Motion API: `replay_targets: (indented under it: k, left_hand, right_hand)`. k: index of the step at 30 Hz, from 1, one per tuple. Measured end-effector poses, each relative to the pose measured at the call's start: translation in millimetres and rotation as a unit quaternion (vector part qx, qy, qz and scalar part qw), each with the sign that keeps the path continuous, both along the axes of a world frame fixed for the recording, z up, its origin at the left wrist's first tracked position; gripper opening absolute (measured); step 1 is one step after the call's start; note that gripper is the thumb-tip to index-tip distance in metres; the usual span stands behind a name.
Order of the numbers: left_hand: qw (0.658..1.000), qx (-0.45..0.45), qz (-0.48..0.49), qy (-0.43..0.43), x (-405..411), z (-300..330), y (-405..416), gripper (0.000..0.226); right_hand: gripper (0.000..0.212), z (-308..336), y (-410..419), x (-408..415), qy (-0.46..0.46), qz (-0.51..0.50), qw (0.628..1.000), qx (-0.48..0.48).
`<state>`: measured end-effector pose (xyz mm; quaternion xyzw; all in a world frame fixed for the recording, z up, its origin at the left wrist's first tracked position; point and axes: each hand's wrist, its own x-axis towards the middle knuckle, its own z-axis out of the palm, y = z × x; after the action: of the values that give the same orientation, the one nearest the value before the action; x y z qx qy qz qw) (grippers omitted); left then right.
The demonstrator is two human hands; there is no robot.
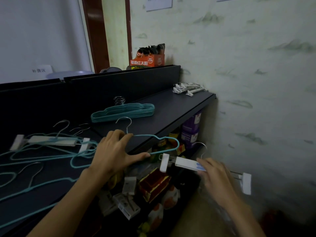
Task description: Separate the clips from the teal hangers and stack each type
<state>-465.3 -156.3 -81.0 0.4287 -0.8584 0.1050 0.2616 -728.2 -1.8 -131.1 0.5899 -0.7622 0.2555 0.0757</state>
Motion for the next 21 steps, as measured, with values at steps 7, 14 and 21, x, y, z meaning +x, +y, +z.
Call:
replay_targets:
  k: [7,14,21]
  left_hand:
    - [0.998,0.05,0.018,0.022,-57.9,13.1,-79.3,0.094]
    - [0.998,0.025,0.034,0.045,-65.7,15.5,-161.4,0.1]
    - [0.993,0.043,0.098,0.046,-47.2,12.4,-205.5,0.102]
  right_hand:
    - [0.043,14.1,-65.6,-60.8,0.024,-0.014,1.0,-0.01]
    - [0.041,14.8,-152.5,-89.9,0.012,0.023,0.999,-0.023]
    - [0.042,20.3,-234.7,-116.3,0.031,0.044,0.997,-0.062]
